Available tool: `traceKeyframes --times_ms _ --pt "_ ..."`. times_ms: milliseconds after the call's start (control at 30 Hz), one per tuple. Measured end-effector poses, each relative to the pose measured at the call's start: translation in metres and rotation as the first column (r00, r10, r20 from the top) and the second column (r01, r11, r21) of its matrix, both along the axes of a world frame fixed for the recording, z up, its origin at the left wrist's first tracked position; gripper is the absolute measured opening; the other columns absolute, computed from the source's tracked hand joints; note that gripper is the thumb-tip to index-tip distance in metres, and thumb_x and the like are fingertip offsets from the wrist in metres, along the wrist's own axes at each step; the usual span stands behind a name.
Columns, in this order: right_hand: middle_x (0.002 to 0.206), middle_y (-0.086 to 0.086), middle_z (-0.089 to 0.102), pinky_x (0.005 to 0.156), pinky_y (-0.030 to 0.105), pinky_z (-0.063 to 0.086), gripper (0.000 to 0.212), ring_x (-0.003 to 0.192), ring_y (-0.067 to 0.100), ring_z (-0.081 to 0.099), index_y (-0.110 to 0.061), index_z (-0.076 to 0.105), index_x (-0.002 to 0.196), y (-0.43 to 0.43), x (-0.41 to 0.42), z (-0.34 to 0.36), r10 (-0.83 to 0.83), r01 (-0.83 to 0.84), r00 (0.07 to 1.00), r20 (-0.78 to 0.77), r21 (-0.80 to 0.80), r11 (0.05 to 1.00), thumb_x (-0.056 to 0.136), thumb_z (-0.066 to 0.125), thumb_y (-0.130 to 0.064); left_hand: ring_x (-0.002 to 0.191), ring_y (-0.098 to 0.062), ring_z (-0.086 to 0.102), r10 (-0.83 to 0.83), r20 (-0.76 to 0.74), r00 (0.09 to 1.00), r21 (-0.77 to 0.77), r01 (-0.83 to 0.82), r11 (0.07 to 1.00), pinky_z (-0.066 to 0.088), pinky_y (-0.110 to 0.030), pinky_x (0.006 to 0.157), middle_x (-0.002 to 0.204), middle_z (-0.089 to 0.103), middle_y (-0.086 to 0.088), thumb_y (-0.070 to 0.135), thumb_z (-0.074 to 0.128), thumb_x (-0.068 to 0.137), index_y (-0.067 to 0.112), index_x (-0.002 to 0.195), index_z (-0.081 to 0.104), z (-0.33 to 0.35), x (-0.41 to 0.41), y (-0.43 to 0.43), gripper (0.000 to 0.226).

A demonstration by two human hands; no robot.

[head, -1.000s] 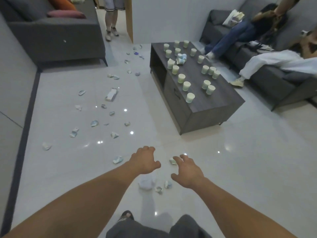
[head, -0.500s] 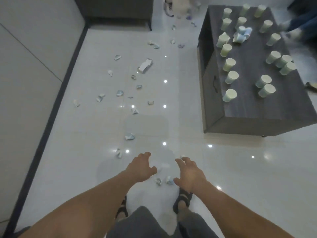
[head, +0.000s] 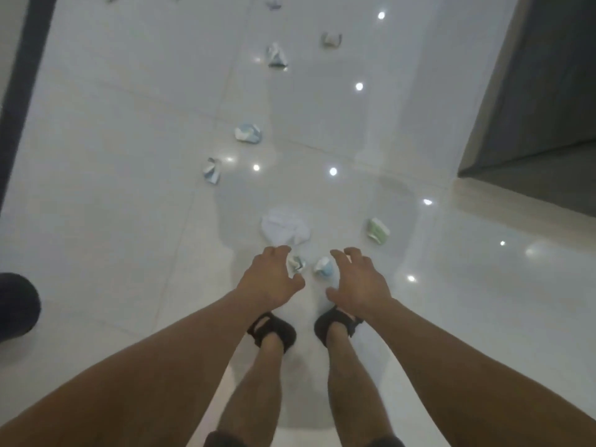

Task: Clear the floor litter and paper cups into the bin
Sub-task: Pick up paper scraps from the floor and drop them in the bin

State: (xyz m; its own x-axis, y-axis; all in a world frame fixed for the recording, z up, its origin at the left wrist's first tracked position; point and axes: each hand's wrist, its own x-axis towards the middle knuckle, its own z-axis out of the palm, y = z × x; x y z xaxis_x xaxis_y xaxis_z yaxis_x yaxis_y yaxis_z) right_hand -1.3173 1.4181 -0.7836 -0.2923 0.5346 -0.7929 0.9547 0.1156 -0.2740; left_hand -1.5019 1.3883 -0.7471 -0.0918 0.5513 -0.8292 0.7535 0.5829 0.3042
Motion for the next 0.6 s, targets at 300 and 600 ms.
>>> traceKeyframes --times_ms 300,600 --pt "0.154 0.006 0.020 0.097 0.044 0.046 0.080 0.130 0.032 0.037 -0.027 0.022 0.149 -0.026 0.006 -0.221 0.174 -0.174 0.983 0.059 -0.018 0.985 0.084 0.067 -0.037 0.126 -0.021 0.045 0.168 0.088 0.982 -0.080 -0.161 0.984 0.037 -0.032 0.103 0.144 0.040 -0.001 0.042 0.059 0.088 0.024 0.145 0.032 -0.216 0.010 -0.060 0.066" --pt "0.141 0.009 0.027 0.077 0.038 0.050 0.058 0.107 0.031 0.044 -0.019 0.038 0.136 -0.067 0.000 -0.329 0.157 -0.161 0.987 0.044 0.113 0.980 0.083 0.062 -0.014 0.120 -0.016 0.049 0.224 0.095 0.970 -0.075 -0.217 0.973 0.040 -0.033 0.101 0.139 0.044 0.003 0.044 0.058 0.087 0.027 0.141 0.037 -0.303 0.010 -0.107 0.061"
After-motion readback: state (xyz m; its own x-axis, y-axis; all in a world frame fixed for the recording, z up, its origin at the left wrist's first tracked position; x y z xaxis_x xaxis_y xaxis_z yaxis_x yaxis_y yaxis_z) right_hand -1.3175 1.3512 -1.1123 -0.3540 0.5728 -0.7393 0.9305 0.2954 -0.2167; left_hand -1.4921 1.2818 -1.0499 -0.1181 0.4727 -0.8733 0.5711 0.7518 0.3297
